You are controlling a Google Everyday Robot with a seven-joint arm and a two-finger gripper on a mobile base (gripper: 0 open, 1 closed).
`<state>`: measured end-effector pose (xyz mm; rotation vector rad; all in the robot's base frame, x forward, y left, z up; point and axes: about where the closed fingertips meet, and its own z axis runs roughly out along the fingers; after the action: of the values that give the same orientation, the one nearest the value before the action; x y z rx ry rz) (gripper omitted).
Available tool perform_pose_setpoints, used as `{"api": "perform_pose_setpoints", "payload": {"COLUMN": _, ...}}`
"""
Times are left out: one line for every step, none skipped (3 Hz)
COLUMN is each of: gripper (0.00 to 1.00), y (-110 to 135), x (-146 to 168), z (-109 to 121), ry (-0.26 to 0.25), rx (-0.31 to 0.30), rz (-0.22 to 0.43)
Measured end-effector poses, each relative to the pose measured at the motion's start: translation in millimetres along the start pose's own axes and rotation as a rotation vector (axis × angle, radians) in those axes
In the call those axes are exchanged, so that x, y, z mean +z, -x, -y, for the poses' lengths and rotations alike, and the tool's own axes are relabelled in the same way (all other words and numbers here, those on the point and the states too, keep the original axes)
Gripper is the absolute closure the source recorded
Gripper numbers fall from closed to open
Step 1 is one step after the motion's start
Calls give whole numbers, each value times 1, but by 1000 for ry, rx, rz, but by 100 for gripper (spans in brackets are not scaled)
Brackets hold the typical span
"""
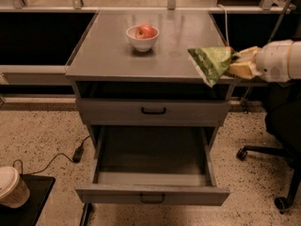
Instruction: Place green jalapeno chip bag into middle drawer
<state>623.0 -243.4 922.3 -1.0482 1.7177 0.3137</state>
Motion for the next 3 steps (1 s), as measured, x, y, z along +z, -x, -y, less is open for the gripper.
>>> {"api": "perform_pose_setpoints", "payload": {"gripper": 100, "y": -25, "x": 17, "z": -27, "ry": 57, "rx": 33, "rz": -35}}
{"api": "perform_pose_setpoints", "payload": {"gripper": 100, "y": -37, "x": 18, "z": -30, "ry": 70, "rx": 61, "rz": -32}}
{"api": "perform_pose_setpoints", "payload": {"gripper": 100, "y": -93, "x": 41, "z": -54, "ry": 129, "rx": 163, "rz": 2}}
